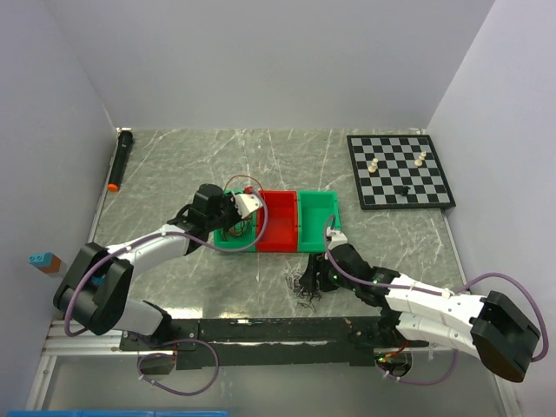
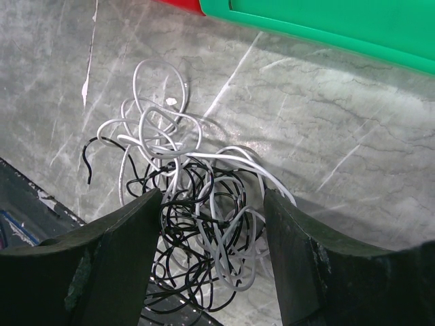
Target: Untangle the cables
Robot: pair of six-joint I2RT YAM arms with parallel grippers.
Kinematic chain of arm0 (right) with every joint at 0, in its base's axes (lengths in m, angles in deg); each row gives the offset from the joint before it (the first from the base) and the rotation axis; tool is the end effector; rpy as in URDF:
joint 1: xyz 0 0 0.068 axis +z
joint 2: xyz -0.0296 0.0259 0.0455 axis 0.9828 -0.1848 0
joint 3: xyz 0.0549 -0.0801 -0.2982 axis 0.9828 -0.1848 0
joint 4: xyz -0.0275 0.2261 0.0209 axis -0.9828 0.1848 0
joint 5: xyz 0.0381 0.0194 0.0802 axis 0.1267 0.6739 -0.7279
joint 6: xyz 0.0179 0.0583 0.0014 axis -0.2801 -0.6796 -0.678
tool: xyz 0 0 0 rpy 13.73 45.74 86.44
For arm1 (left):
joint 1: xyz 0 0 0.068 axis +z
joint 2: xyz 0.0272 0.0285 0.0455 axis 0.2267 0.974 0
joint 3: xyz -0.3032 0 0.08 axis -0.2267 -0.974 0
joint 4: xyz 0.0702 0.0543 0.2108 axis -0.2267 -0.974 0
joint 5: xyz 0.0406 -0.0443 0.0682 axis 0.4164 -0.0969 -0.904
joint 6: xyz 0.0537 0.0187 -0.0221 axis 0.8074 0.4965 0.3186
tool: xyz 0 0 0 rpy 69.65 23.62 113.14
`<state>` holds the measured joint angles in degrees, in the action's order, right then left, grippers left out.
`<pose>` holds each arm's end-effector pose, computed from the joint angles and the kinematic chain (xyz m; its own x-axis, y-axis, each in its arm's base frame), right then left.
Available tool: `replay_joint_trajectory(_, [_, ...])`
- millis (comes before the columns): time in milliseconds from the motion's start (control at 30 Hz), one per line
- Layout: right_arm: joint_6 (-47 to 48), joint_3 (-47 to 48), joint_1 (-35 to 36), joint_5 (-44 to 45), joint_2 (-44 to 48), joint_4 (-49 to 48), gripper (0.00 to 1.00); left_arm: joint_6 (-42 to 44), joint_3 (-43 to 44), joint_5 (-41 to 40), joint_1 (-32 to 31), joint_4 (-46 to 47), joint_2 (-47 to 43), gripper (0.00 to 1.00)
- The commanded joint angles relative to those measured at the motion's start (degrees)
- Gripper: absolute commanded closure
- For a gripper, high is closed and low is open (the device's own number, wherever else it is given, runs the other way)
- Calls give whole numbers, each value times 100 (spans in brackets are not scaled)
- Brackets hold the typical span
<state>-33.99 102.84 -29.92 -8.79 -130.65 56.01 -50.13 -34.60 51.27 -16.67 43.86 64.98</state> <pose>0.0851 0.0997 0.1992 -0.8074 0.0243 -0.5895 -0.3258 0.8146 0.4798 0.2295 -0.1399 0.2643 -0.0431 0.6330 -0.7729 0.7529 0.5292 0.3914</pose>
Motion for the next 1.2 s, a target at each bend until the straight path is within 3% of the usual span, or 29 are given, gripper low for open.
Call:
replay_joint_trajectory(0, [110,-46,-126,-174,-1,-189,32,25,82,355,-1,-149,37,78])
replay_joint_trajectory(67, [110,-63,-153,-210,-53,-337,32,-1,12,373,-1,-158,28,84])
replay_joint_trajectory(367, [75,-125,-206,-307,-150,-479,32,-713,-314,-23,16,-290,-191,94])
replay_joint_trajectory(733, [31,-107,-206,-333,-291,-532,32,-248,-841,267,-19,-299,-455,91])
replay_joint_trajectory(833, [13,-116,-223,-333,-300,-549,32,-230,-885,312,-54,-220,-482,86])
replay_joint_trajectory(900, [13,-107,-206,-333,-317,-549,32,-230,-877,347,-80,-202,-543,68])
replay_joint_trajectory(1000, [48,-72,-223,-315,-291,-488,32,-353,-710,338,-72,-298,-666,51])
replay_joint_trajectory(1167, [84,-19,-223,-324,-221,-409,32,-651,-183,417,-80,-825,-956,41])
